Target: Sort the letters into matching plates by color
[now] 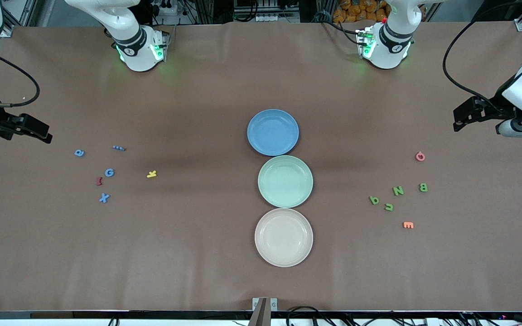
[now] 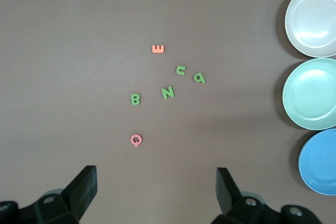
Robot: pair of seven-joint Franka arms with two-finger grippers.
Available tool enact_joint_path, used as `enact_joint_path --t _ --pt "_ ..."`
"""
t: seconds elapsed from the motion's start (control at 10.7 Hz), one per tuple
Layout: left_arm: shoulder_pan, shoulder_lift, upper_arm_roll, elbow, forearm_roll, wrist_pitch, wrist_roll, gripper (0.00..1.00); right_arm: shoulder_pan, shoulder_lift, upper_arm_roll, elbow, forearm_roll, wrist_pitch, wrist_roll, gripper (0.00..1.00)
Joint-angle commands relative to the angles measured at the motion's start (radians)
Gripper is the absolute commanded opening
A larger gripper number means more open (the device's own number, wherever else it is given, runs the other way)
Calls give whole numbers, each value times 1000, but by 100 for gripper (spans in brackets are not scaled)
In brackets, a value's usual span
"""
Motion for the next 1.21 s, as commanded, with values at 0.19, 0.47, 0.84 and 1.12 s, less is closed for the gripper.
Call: enact_joint_path --t 0.19,0.47,0.84,1.12 --pt "1 12 -3 16 24 -9 -13 100 -35 9 5 20 2 -9 -12 100" --pt "3 23 -3 11 24 -9 -1 100 -48 -8 6 -44 2 40 -24 100" --pt "43 41 -4 5 21 -18 5 100 -50 -8 8 -51 2 49 -24 100" --pt "47 89 -4 -1 -2 8 -14 100 -52 -13 11 -118 13 113 -24 100"
